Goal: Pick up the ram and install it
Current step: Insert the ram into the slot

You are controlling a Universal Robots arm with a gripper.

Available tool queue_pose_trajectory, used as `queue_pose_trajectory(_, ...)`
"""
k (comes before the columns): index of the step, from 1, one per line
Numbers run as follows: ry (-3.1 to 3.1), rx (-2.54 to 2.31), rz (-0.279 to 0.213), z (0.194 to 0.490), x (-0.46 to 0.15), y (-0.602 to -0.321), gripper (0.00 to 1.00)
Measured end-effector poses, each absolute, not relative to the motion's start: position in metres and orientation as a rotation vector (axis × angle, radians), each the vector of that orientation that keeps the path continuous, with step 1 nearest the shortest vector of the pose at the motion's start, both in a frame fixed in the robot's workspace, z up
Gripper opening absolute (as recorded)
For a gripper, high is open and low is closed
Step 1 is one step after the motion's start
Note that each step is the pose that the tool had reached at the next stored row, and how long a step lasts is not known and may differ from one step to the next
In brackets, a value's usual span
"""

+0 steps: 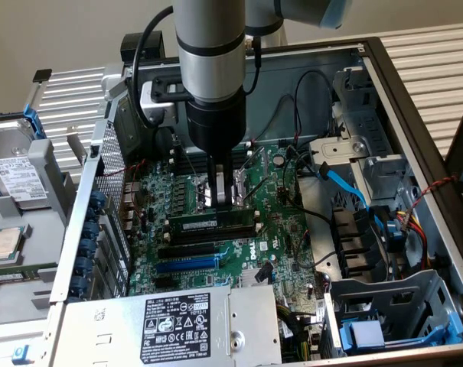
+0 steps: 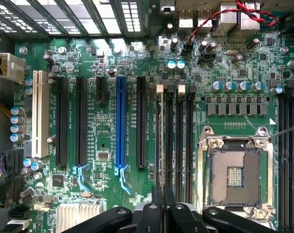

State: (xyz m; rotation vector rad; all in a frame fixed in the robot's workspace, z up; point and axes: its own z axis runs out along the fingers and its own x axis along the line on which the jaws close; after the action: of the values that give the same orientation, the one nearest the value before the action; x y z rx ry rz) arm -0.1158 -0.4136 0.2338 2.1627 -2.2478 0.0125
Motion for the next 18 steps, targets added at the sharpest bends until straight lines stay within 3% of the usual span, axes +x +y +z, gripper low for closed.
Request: queue_pose_trajectory(18, -2.25, 2.163, 0.016, 0.2331, -0.1165, -0.4142, 0.12)
